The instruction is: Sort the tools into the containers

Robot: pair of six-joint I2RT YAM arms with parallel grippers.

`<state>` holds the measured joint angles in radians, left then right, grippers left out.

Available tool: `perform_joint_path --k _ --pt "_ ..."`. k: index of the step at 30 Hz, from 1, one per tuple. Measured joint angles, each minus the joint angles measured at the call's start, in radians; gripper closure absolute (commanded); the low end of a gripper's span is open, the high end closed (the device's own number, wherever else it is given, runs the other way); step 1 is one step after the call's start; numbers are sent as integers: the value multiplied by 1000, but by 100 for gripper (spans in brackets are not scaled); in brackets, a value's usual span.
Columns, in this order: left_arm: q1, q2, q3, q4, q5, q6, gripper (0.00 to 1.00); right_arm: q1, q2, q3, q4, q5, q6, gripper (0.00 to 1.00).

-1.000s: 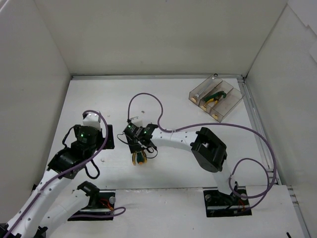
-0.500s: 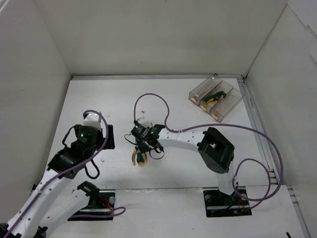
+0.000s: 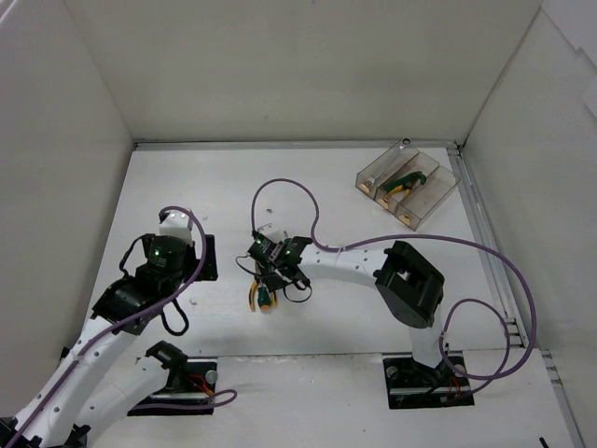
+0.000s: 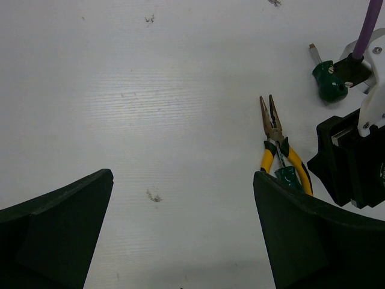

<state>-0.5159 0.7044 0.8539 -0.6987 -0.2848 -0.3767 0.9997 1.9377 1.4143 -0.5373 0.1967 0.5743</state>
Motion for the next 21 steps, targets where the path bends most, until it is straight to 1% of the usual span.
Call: perform_joint_path --k 10,21 --pt "0 0 0 0 0 0 0 15 0 0 0 -24 2 66" --pt "0 1 0 0 0 0 0 23 16 2 0 -43 1 70"
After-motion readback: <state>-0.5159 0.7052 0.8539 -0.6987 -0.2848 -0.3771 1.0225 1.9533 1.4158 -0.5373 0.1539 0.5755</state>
